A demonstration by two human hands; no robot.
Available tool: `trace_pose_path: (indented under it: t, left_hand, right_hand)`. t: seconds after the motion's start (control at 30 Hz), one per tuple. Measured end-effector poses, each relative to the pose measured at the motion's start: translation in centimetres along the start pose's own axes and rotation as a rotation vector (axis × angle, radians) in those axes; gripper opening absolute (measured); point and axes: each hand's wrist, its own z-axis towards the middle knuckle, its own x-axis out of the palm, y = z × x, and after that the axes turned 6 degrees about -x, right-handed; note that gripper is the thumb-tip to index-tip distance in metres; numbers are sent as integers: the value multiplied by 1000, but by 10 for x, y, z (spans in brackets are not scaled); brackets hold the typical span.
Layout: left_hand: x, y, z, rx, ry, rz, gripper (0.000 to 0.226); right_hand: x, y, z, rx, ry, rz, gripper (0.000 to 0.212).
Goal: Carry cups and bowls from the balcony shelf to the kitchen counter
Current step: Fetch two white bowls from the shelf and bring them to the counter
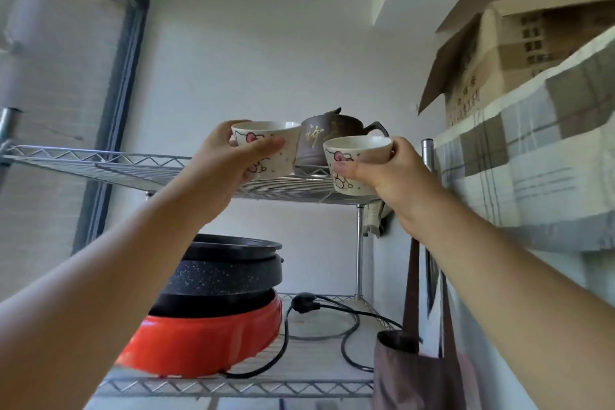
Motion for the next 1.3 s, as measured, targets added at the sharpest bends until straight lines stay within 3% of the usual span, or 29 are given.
trace_pose_path:
  t: [0.23,0.43,0.63,0.83,1.1,1.3]
  left_hand:
    - [11,51,-87,-89,99,-118,86]
    - [40,101,-174,-172,215,-129,73]
    - [88,140,-250,-308,303,-187,70]
    - [137,162,-327,-445,495,-234,77]
    - [227,148,-407,-606,773,-348,81]
    - [320,146,-463,-671,1006,-369,74]
  right_hand:
    - [-24,-15,-104,8,11,21,80]
    - [-60,-23,-210,65,-36,-21,77]
    - [-103,-24,-312,233,-63,-115,79]
    - [-150,6,-404,373,-185,-167,83]
    - [-219,56,-506,586,-358,-433,86]
    - [-283,86,-581,727,-625,-610,84]
